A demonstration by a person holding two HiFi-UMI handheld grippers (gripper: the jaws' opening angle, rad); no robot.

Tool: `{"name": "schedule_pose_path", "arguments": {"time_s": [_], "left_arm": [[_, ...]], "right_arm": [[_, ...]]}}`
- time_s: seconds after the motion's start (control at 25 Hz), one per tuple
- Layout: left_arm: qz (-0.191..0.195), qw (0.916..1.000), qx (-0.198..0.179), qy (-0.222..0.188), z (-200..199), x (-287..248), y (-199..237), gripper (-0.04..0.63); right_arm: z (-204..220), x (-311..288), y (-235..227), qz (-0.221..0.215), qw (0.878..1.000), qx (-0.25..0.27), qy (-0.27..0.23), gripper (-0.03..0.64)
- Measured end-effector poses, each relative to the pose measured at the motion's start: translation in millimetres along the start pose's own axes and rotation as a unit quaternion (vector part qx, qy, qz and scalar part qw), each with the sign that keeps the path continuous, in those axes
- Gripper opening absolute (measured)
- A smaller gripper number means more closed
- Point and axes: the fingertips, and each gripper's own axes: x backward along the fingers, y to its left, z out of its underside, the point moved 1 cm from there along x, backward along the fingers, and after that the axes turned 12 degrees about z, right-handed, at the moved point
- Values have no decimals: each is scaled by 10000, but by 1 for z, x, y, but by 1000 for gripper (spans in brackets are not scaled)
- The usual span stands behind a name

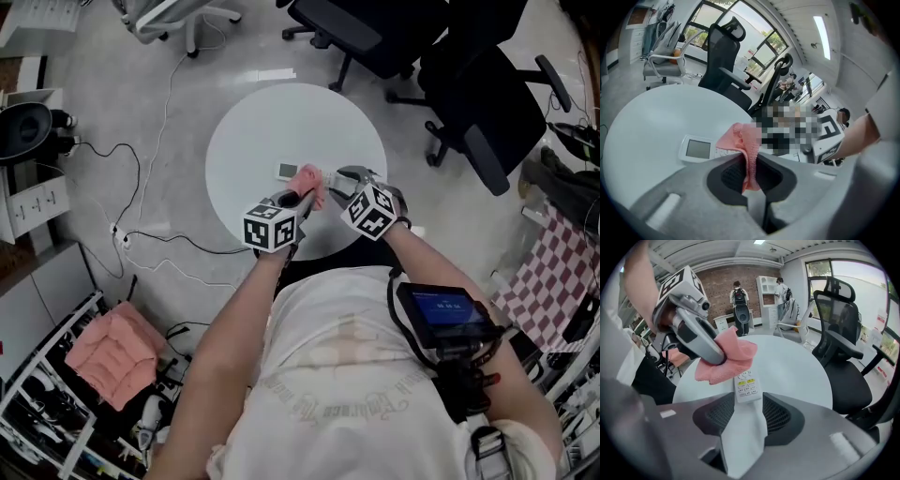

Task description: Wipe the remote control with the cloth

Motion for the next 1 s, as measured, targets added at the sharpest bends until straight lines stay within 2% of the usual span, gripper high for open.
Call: {"name": "schedule_pose_path", "arguments": {"time_s": [0.2, 0.44, 0.6, 0.76, 1.0], "left_arm": [[-204, 9992, -44, 349, -5, -7, 6, 26], [-243, 9979, 114, 592, -9, -18, 16, 26], [-171, 9972, 125, 713, -14, -31, 14, 26], [-118, 9954, 29, 955, -16, -47, 8, 26], [-432, 9909, -331, 1232, -11, -48, 27, 26]], "right_arm": [[0, -8, 7, -60, 9982, 604, -10, 261], [1, -22, 11, -178, 9961, 862, 0, 255], [0, -26, 11, -162, 9954, 946, -30, 218], [1, -24, 13, -152, 9955, 930, -36, 216], [1, -25, 14, -154, 9954, 944, 24, 212]]}}
